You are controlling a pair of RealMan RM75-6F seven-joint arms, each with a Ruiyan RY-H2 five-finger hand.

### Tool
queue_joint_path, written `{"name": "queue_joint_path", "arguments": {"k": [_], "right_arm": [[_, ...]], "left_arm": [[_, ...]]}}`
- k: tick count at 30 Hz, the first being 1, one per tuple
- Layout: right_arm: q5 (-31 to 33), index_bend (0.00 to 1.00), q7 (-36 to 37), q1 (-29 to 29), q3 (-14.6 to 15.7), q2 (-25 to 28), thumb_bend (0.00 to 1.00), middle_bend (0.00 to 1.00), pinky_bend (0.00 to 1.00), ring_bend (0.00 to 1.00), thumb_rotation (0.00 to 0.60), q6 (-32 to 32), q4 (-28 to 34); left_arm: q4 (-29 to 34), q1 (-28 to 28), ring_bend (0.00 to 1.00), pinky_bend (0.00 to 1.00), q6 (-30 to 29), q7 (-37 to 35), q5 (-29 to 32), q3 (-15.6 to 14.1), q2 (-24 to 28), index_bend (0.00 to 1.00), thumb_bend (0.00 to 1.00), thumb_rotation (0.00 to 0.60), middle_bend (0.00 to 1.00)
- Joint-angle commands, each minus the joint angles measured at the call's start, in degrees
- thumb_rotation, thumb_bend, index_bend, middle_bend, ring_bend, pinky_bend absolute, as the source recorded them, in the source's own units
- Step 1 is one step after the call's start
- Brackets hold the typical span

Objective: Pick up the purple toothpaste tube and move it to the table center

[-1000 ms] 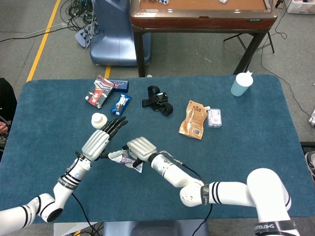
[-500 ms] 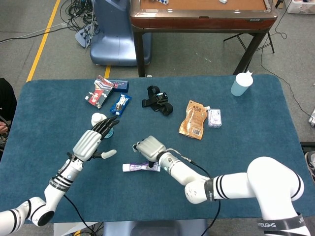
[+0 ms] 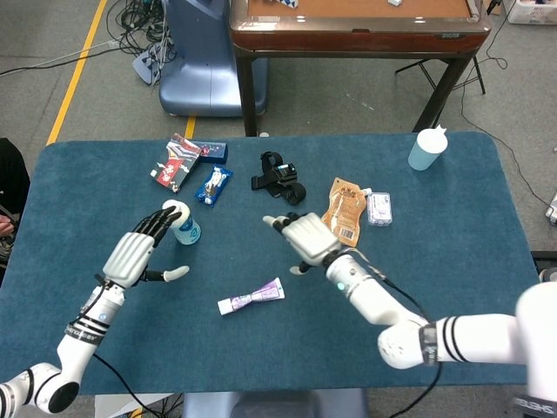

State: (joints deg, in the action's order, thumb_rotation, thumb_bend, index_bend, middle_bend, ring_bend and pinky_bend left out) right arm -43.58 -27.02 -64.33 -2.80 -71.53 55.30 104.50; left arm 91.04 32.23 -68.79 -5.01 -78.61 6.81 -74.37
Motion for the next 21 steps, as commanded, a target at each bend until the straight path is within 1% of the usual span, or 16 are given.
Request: {"name": "queue_joint_path", "arguments": {"k": [1, 4, 8, 10, 12, 17, 21], "right_arm": [[-6.29, 0.13, 6.04, 7.5, 2.44, 6.51, 0.12, 0.31, 0.35, 0.26, 0.6, 5.09, 3.4], [-9.92, 0.19, 9.45, 12.18, 4.04, 8.93, 0.15, 0.34, 0.36, 0.28, 0.6, 7.57, 3.15], [-13.57, 0.24, 12.88, 18.1, 6.08, 11.32, 0.19, 0.35, 0.36, 0.3, 0.6, 10.95, 2.25], [-14.89, 0.26, 14.15, 21.24, 6.77, 12.02, 0.22, 0.36, 0.36, 0.3, 0.6, 13.36, 1.47], [-15.75, 0.26, 15.34, 23.83, 7.17, 12.52, 0.22, 0.37, 0.36, 0.3, 0.6, 15.28, 1.0], [-19.52, 0.32, 15.44, 30.54, 8.28, 10.97, 0.23, 0.4, 0.36, 0.32, 0.6, 21.5, -2.45], [-22.03, 0.34, 15.97, 35.22, 8.34, 9.18, 0.24, 0.41, 0.36, 0.34, 0.6, 25.69, -4.36]], "left_arm": [[0.82, -2.31, 0.0, 0.08, -2.22, 2.37, 1.76, 0.0, 1.4, 0.0, 0.08, 0.6, 0.0], [1.23, -4.12, 0.0, 0.08, -3.84, 3.0, 2.23, -0.3, 2.5, 0.0, 0.13, 0.6, 0.0], [1.55, -6.46, 0.0, 0.09, -6.23, 4.74, 2.5, -0.78, 3.81, 0.0, 0.16, 0.6, 0.0], [1.81, -7.79, 0.0, 0.1, -7.53, 6.26, 3.15, -0.96, 4.28, 0.0, 0.17, 0.6, 0.0], [2.25, -8.8, 0.0, 0.1, -8.27, 7.62, 3.89, -1.12, 4.69, 0.0, 0.17, 0.6, 0.0], [1.9, -11.52, 0.0, 0.1, -11.18, 11.68, 4.8, -1.67, 4.29, 0.0, 0.18, 0.6, 0.0], [1.71, -13.19, 0.0, 0.1, -12.77, 14.12, 4.52, -2.29, 3.72, 0.0, 0.18, 0.6, 0.0]]}}
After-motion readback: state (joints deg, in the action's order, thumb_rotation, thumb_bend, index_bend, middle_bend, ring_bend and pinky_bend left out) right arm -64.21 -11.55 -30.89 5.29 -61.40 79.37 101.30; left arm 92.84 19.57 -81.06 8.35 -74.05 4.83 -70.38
